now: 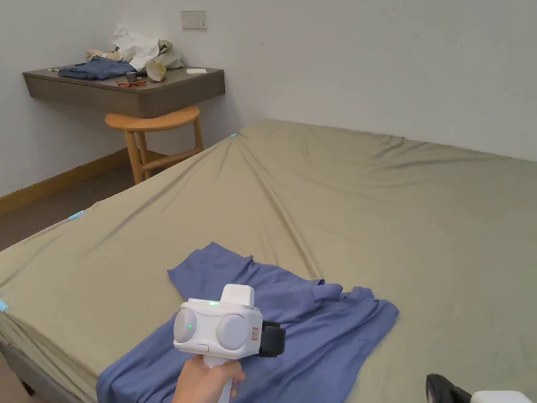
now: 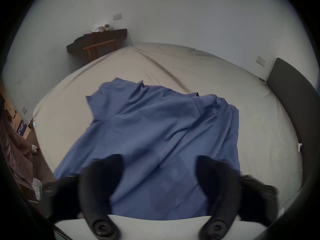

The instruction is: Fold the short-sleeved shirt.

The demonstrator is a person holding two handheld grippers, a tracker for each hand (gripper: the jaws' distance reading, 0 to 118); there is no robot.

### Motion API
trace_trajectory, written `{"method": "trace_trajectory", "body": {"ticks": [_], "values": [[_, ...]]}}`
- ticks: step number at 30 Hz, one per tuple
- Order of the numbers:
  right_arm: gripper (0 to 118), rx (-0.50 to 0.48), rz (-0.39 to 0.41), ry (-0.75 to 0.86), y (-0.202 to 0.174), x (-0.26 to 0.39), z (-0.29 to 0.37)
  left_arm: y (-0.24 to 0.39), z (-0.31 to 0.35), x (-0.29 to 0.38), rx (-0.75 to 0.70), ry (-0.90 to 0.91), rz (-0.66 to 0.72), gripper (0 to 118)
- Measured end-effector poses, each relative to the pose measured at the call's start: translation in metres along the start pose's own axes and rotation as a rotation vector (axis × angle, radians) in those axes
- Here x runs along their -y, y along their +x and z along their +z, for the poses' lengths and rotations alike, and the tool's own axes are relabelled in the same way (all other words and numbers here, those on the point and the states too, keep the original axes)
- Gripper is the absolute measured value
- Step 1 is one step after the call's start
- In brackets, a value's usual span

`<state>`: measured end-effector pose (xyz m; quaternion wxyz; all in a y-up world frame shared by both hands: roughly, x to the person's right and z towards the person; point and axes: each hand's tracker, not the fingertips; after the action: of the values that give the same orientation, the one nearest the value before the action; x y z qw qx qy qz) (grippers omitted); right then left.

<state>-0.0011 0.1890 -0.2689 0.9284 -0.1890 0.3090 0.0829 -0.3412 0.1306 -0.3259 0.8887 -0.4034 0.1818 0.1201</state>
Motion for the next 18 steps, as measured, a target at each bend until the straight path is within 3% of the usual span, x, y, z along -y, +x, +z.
{"method": "trace_trajectory", "body": {"ticks": [4, 7, 9, 11, 12, 13, 14, 15, 16, 17, 18], "values": [[1, 0.016, -0.008, -0.030, 0.008, 0.005, -0.012, 0.005, -0.022, -0.014, -0.030, 0.015, -0.026, 102], [1, 0.015, -0.015, -0.054, 0.011, 0.009, -0.019, 0.008, -0.055, -0.017, -0.019, -0.103, -0.052, 111], [1, 0.012, -0.012, -0.071, 0.013, 0.012, -0.023, 0.016, -0.065, -0.010, 0.009, -0.189, -0.023, 110], [1, 0.012, -0.012, -0.089, 0.014, 0.015, -0.026, 0.020, -0.080, 0.000, 0.022, -0.270, -0.019, 101], [2, 0.013, -0.015, -0.098, 0.015, 0.016, -0.027, 0.022, -0.080, 0.005, 0.001, -0.233, -0.026, 100], [2, 0.013, -0.021, -0.104, 0.016, 0.017, -0.028, 0.023, -0.074, 0.001, -0.012, -0.190, -0.041, 94], [2, 0.012, -0.027, -0.108, 0.018, 0.018, -0.028, 0.024, -0.073, -0.004, -0.011, -0.213, -0.023, 78], [2, 0.013, -0.036, -0.111, 0.019, 0.019, -0.029, 0.023, -0.069, -0.007, -0.004, -0.208, -0.010, 52], [2, 0.012, -0.047, -0.116, 0.020, 0.019, -0.029, 0.021, -0.064, -0.012, 0.032, -0.194, 0.044, 18], [2, 0.011, -0.055, -0.121, 0.021, 0.019, -0.030, 0.016, -0.067, -0.012, 0.112, -0.183, 0.109, 2], [2, 0.010, -0.059, -0.122, 0.021, 0.019, -0.029, 0.017, -0.069, -0.012, 0.023, -0.187, 0.108, 2]]}}
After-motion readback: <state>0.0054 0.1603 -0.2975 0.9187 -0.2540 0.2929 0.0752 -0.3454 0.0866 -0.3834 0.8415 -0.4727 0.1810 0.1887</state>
